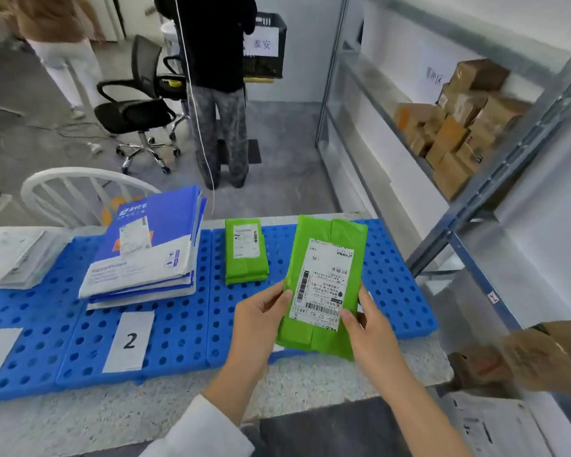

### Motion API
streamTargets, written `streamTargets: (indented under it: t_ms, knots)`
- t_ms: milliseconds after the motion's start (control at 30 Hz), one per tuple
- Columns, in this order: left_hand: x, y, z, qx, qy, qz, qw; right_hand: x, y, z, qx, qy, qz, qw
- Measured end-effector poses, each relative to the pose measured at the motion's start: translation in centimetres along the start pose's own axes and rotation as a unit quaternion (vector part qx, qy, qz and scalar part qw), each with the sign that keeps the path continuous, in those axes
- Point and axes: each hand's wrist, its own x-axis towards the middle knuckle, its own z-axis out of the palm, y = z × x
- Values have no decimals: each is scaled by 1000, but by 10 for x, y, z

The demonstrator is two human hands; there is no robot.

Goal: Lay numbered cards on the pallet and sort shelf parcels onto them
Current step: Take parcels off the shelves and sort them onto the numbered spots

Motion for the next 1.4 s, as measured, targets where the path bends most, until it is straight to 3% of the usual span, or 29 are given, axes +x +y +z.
streamTargets:
  t_ms: [400, 867, 1067, 1233, 1400]
  knots:
    - [152, 0, -21, -12, 46, -55, 997, 159, -29, 52, -46, -34, 50, 997]
    - [271, -57, 2, 145, 83, -140, 976, 297, 15, 76, -105, -132, 128, 977]
    - [300, -82, 7, 286, 81, -137, 945, 329, 33, 97, -112, -153, 152, 970]
    - [307, -89, 4, 323, 83, -139, 933, 335, 41, 113, -130, -149, 174, 965]
    - [308, -82, -18, 347, 118, -82, 927, 332, 45, 113, -149, -147, 179, 961]
